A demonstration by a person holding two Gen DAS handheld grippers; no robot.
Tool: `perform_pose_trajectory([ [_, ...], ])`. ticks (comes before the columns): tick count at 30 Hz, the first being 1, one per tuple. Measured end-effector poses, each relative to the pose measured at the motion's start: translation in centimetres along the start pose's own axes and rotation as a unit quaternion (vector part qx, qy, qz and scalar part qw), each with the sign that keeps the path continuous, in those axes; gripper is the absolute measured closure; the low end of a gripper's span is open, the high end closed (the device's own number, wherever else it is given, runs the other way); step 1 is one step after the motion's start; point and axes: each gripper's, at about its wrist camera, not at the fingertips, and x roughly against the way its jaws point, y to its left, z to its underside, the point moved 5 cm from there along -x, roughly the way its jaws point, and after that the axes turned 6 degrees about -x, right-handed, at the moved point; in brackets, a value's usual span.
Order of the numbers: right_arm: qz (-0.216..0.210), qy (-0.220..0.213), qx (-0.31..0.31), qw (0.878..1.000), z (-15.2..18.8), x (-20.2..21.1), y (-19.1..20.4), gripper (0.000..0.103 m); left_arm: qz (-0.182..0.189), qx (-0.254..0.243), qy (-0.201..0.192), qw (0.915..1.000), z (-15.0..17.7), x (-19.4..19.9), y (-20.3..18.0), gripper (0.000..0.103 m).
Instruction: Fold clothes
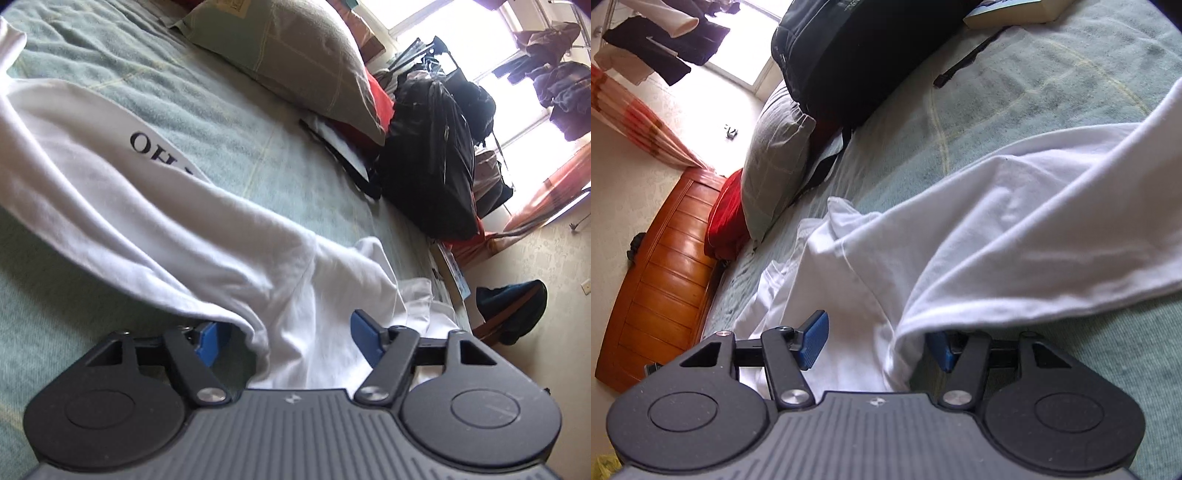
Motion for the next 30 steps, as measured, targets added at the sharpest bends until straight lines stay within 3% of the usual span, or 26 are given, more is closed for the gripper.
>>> perform_pose_trajectory([
  [1,0.001,-0.002,0.000,1.000,-0.2,-0.2,0.1,0.044,-0.019,-0.013,0.001,0.9997,-0.1,-0.1,0.1,0.072],
  [2,0.019,-0.007,0.014,1.000,-0.1,-0.2,0.3,0.060,-0.038,-0.025,0.003,0.9989,-0.2,-0.1,0.2,0.089],
  [3,0.037,-0.012,0.028,0.999,-0.1,-0.2,0.5,0.073,-0.053,-0.036,0.002,0.9979,-0.4,-0.1,0.2,0.090],
  [4,0.048,-0.019,0.040,0.998,-0.2,-0.1,0.7,0.093,-0.056,-0.039,-0.004,0.9976,-0.8,0.2,0.0,0.091],
  [7,0.081,-0.039,0.074,0.993,-0.5,0.4,1.4,0.095,-0.065,-0.051,-0.022,0.9964,-1.9,1.0,-0.4,0.094],
  [11,0.108,-0.069,0.108,0.986,-1.1,1.5,2.3,0.096,-0.076,-0.066,-0.046,0.9939,-3.4,2.1,-1.0,0.097],
  [13,0.123,-0.062,0.112,0.984,-1.2,1.2,2.2,0.094,-0.085,-0.074,-0.053,0.9923,-3.9,2.5,-1.2,0.096],
  [16,0.145,-0.042,0.111,0.982,-0.6,0.9,1.4,0.092,-0.122,-0.092,-0.024,0.9880,-2.7,2.4,-0.6,0.094],
  [19,0.159,-0.037,0.113,0.980,0.7,2.4,1.4,0.083,-0.160,-0.129,-0.009,0.9786,-1.0,3.9,-1.0,0.090],
  [22,0.173,-0.049,0.139,0.974,2.7,5.0,3.2,0.074,-0.168,-0.215,-0.004,0.9620,1.2,5.9,-4.0,0.082],
  [24,0.161,-0.035,0.188,0.968,4.9,5.5,5.7,0.064,-0.149,-0.274,0.018,0.9501,3.2,6.3,-6.6,0.067],
  [26,0.141,-0.004,0.246,0.959,7.3,4.8,8.4,0.051,-0.110,-0.316,0.055,0.9408,5.5,5.3,-9.2,0.065],
  [28,0.116,0.043,0.292,0.948,9.7,2.4,10.9,0.051,-0.068,-0.349,0.088,0.9306,7.9,4.0,-11.5,0.063],
  [30,0.116,0.084,0.329,0.934,11.6,-0.4,11.9,0.051,-0.041,-0.356,0.113,0.9269,10.1,2.5,-12.5,0.060],
])
